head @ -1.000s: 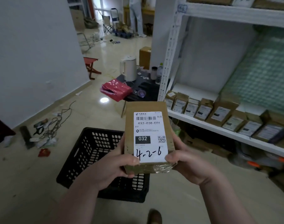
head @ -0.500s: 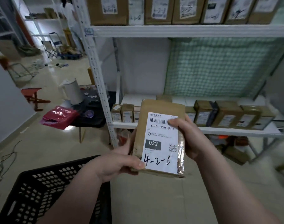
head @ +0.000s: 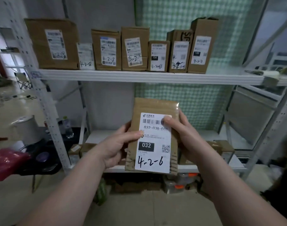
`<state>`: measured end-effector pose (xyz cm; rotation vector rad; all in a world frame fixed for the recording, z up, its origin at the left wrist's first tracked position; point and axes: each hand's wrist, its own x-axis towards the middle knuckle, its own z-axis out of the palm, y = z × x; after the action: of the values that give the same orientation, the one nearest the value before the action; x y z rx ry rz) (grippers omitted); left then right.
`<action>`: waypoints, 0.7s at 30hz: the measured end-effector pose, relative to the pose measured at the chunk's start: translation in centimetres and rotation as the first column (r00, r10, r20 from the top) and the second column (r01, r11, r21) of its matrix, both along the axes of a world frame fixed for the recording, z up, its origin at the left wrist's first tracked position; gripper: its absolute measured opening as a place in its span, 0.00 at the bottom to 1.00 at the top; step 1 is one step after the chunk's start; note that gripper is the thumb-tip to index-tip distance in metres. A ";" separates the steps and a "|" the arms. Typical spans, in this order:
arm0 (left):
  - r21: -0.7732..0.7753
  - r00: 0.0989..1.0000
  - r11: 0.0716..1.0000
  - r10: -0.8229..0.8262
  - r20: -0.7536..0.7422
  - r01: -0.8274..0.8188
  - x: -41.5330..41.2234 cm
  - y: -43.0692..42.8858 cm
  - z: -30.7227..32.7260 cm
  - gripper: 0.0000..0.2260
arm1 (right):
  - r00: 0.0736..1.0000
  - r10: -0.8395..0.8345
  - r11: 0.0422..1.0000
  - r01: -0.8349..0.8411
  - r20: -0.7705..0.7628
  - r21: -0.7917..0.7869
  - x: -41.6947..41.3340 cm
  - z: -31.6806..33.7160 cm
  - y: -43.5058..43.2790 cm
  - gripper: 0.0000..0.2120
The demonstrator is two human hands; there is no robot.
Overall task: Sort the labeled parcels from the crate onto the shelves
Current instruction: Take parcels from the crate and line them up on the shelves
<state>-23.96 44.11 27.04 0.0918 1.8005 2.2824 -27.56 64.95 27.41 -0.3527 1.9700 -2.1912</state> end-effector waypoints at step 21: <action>-0.464 0.780 0.842 -0.085 -0.620 -0.277 -28.2 12.5 10.6 0.23 | 0.908 -0.298 0.955 0.283 -0.294 -0.094 -22.5 8.3 13.3 0.38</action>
<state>-52.17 56.58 37.60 0.7489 2.7765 1.8146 -50.08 78.23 35.76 -0.4554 2.2598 -2.5010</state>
